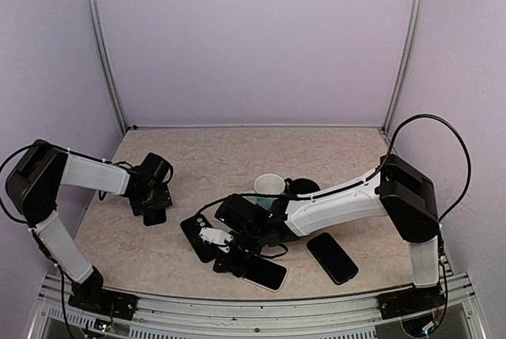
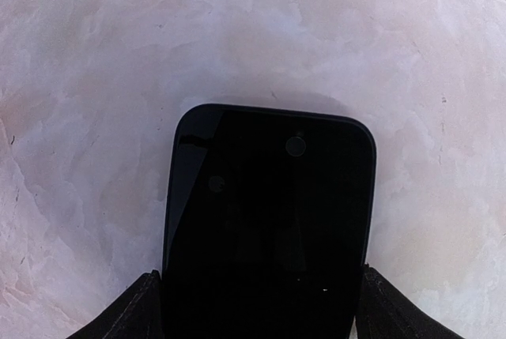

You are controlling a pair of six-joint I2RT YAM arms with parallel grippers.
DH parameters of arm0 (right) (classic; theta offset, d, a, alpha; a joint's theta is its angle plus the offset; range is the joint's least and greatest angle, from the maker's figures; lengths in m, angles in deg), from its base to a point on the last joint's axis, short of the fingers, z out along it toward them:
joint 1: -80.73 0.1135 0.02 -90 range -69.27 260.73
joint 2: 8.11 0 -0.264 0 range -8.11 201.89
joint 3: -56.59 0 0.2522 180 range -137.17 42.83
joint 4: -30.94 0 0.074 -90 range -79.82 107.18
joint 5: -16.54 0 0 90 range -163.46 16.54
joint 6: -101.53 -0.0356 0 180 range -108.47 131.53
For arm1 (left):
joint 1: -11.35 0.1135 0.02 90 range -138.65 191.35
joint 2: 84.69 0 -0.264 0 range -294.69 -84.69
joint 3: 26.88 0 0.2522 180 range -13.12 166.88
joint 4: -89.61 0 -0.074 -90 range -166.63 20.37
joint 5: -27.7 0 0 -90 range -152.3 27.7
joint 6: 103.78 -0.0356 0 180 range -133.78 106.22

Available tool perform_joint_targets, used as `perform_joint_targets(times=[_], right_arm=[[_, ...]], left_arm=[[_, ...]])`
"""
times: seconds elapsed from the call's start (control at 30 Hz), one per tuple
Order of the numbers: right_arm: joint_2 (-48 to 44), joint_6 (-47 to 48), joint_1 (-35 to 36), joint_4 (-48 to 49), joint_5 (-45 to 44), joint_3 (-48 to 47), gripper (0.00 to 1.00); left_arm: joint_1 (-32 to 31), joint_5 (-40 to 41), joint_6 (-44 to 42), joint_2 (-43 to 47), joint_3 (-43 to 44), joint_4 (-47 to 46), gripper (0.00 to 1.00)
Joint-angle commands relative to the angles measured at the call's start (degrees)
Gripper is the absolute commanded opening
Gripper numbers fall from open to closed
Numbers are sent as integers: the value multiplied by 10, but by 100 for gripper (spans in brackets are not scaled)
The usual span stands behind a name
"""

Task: Put the phone into the phone case

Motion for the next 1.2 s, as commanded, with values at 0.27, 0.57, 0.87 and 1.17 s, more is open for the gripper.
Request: perform_joint_targets(times=[0.27, 0.57, 0.87, 1.17], right_arm=[[-55, -80, -45, -28, -196, 102, 0], [-100, -58, -54, -53, -236, 120, 0], [-123, -57, -55, -35, -216, 81, 0], [-26, -149, -54, 61, -58, -74, 17]], left_arm=[[-2, -121, 39, -33, -55, -21, 66], [-5, -147, 55, -37, -77, -47, 44], [-19, -135, 67, -12, -76, -25, 20], [-91, -70, 133, 87, -120, -51, 5]])
